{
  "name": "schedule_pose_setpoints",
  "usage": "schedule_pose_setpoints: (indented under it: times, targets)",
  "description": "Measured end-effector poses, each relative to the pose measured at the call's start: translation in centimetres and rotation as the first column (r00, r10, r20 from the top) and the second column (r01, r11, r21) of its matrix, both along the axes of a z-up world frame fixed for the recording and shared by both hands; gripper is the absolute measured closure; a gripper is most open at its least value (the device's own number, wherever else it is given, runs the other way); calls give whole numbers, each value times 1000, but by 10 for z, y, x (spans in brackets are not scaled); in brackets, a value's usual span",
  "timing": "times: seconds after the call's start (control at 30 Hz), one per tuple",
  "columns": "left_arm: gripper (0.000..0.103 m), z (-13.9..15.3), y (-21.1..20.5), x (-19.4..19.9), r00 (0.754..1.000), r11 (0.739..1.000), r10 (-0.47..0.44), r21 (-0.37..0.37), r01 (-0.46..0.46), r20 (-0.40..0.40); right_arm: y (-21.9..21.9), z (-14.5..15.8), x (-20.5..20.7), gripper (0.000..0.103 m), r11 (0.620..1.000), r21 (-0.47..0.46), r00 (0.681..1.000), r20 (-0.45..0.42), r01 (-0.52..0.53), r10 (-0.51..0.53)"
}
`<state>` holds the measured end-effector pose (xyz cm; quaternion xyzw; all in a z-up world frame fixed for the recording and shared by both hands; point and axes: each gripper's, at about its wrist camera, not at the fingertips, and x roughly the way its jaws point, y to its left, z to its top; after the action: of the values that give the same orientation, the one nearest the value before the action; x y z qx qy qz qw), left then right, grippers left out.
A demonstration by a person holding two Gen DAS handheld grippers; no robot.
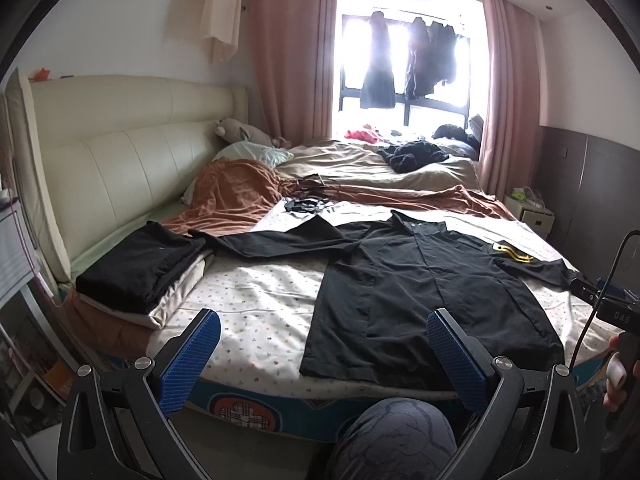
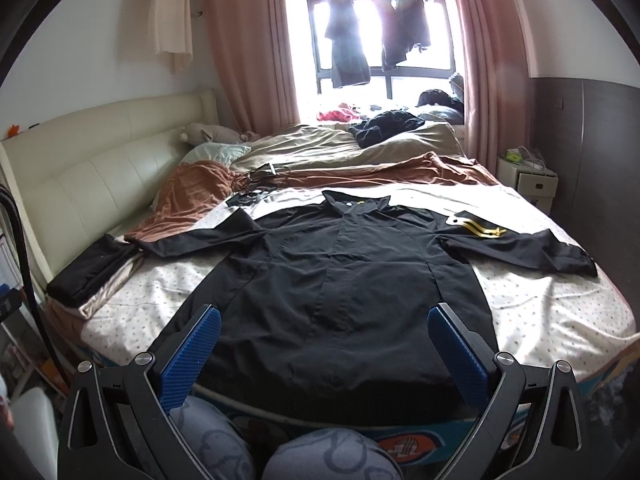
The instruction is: Fold large clothes
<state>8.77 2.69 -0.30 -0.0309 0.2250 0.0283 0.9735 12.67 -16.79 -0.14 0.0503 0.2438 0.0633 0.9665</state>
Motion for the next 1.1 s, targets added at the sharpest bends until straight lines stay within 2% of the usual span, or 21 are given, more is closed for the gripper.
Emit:
schedule_pose_setpoints:
  times: [0.37,0.73,1.1]
  targets:
    - [0,-13,16,87,997,999,38,-23,-40,-64,21,-2,93,0,999,12,999,-25,-34,34]
    - [1,-28,55,176,986,993,97,-58,-105,-138,49,-12,190,0,993,98,997,-53,-58,64]
    - [18,-56,111,260,958,974,177,-96,-203,-224,75,-46,292,11,980,191,982,-165,-55,87]
